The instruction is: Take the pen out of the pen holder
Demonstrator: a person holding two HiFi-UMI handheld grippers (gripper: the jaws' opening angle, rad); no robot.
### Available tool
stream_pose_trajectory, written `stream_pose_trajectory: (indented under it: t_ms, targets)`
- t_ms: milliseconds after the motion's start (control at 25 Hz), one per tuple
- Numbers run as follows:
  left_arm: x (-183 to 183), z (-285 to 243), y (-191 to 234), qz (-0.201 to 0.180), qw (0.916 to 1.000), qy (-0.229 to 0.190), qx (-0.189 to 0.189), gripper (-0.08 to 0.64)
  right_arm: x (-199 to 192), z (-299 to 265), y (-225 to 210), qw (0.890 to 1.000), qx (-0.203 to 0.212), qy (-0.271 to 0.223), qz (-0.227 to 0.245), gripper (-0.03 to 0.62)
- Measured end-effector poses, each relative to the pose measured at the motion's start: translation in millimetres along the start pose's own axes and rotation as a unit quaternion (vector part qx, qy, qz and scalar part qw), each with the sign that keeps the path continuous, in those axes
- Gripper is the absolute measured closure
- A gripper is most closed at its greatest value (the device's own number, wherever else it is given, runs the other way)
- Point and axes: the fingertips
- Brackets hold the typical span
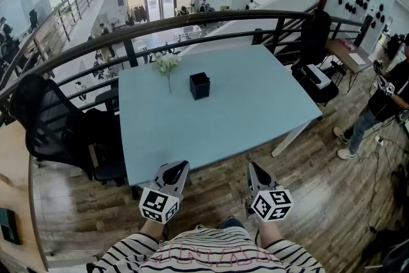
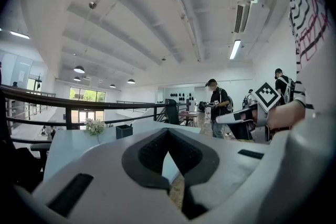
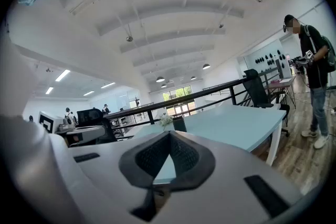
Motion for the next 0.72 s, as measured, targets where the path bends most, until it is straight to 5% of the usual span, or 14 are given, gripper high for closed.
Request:
stream_pose_trajectory:
  t_ms: [520,600,720]
  targets:
    - [4,-46,-8,0.015,0.9993,0.006,-0.033,0.52,26,-25,-24,0.999,0.028,-0.027,-0.006,0.551]
    - [5,-57,-10,0.018,0.9991,0.016,-0.034,0.403,32,-32,-34,0.999,0.029,-0.022,-0.01,0.403]
    - [11,-76,-10,0.016,0.9993,0.024,-0.025,0.38,39,-45,-48,0.999,0.039,-0.01,-0.003,0.377]
Point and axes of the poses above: the fingertips, and each gripper's own axes: z backward along the fingers, y to its left, x out of its top, and after that the axes turned 8 degrees about y, right-handed
